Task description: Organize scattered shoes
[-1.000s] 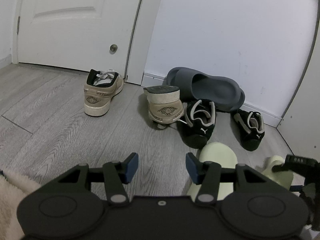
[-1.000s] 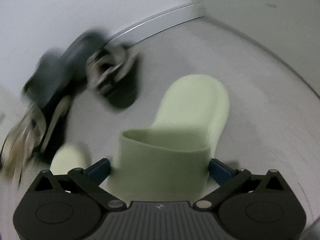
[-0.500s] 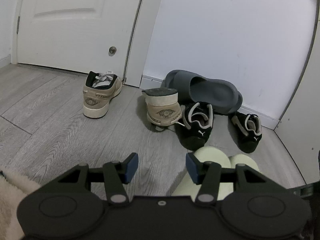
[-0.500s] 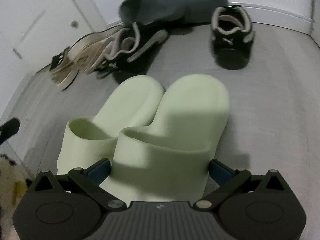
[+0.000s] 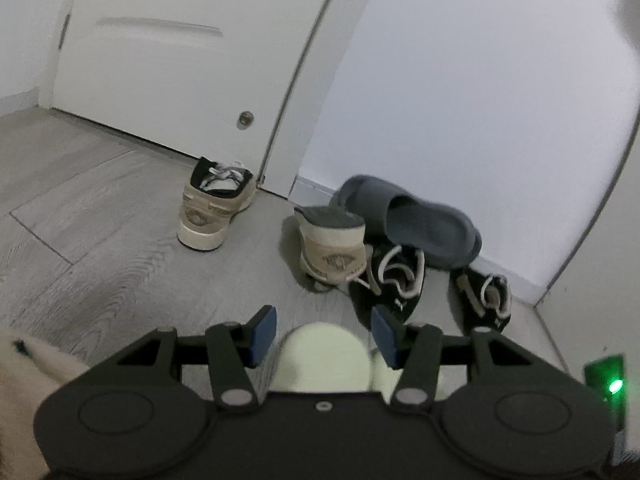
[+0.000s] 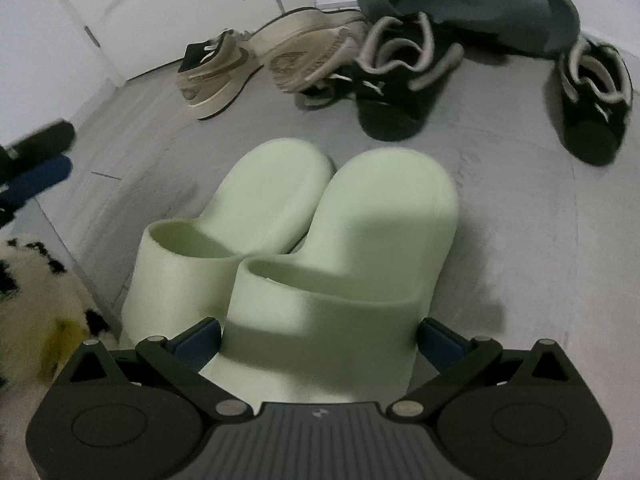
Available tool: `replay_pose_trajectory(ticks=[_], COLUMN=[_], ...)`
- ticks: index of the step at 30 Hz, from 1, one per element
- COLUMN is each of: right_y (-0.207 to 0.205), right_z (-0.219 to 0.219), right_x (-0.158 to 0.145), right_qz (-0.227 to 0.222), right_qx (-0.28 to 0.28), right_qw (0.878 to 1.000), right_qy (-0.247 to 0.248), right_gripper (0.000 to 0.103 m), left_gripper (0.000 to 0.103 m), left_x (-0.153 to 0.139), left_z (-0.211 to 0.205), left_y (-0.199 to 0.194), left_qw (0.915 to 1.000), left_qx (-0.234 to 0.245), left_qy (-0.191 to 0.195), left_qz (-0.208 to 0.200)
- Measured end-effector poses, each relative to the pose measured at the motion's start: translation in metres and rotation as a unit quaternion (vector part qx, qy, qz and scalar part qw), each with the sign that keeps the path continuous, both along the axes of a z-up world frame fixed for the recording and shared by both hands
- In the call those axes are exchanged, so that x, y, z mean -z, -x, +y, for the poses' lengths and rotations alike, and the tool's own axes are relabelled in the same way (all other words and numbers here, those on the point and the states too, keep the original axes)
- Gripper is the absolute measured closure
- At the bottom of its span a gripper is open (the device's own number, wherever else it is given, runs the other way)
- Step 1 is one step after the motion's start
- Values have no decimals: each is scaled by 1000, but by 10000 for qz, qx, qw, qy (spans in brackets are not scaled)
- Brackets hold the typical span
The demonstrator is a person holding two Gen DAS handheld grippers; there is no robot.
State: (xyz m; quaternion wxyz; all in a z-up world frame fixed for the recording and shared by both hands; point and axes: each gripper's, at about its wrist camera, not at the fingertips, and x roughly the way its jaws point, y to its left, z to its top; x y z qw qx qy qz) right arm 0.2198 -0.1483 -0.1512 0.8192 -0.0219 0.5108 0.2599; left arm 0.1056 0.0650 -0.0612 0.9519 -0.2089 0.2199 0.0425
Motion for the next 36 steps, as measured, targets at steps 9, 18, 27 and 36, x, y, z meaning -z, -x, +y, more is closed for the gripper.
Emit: replay_pose_trajectory(ticks=[9,18,27,36], right_y=[2,35,97,100], right_z=[70,62,53,68], right_x=[21,2,-5,-1], right_qz=[-640,-1712,-1475,-1637], right_qx=[277,760,-162,-561], right_qw=[9914,9820,9889,9818], right_qy=[1103,227,99,786], right_gripper=[0,0,4,16], left_gripper=[48,48,48,48], left_x=[-5,7,2,6], left_z=[53,102,86,85], left_y=[13,14,6,13], left_qw=[9978,9862,9911,9923], left_qx=[-391,-650,-523,-560], left_qy=[452,1480,1178,1042], left_qz=[-297,-367,-337,-369])
